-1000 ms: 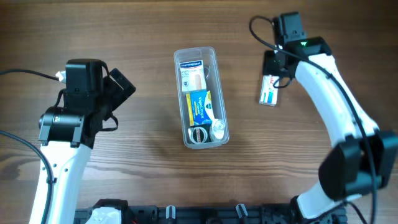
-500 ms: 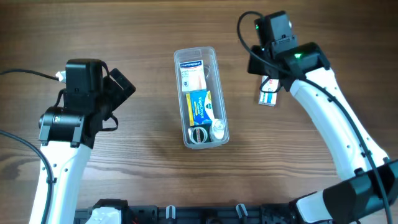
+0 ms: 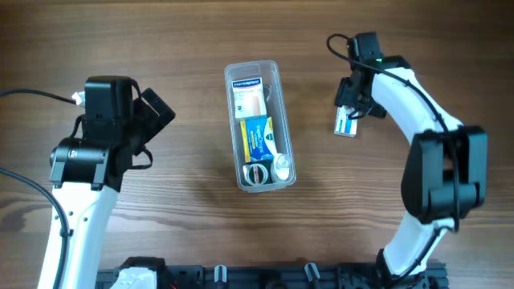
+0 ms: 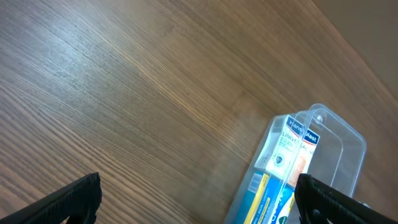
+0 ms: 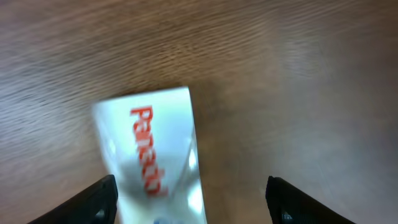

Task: Pack container
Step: 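Lower the right gripper and grasp the Panadol box, then lift the Panadol box upright with the right gripper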

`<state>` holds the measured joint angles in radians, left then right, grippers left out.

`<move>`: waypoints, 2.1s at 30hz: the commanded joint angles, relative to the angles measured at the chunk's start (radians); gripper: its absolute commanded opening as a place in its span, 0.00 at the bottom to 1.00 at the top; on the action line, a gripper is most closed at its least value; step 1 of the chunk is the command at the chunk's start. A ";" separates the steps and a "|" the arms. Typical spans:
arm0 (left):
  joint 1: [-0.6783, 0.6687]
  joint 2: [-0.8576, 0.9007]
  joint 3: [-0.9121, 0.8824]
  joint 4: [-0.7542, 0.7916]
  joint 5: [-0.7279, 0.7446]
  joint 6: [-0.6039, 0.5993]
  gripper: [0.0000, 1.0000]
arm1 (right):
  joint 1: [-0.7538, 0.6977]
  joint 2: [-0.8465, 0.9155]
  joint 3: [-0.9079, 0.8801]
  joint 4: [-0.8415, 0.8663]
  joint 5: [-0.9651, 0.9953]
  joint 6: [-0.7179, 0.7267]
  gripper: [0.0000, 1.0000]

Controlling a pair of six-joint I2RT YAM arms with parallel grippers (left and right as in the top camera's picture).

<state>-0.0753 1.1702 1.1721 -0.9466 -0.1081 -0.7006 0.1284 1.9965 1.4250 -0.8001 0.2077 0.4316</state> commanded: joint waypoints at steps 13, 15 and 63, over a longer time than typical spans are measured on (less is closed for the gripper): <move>0.006 -0.010 0.016 0.001 -0.020 0.013 1.00 | -0.004 0.097 -0.006 0.028 -0.120 -0.069 0.77; 0.006 -0.010 0.016 0.001 -0.020 0.013 1.00 | -0.004 0.092 -0.006 0.022 -0.120 -0.069 0.77; 0.006 -0.010 0.016 0.001 -0.020 0.013 1.00 | 0.031 -0.081 -0.064 -0.028 -0.112 0.009 0.63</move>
<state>-0.0753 1.1702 1.1721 -0.9466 -0.1081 -0.7002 0.1501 1.9144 1.3727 -0.8406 0.1040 0.4232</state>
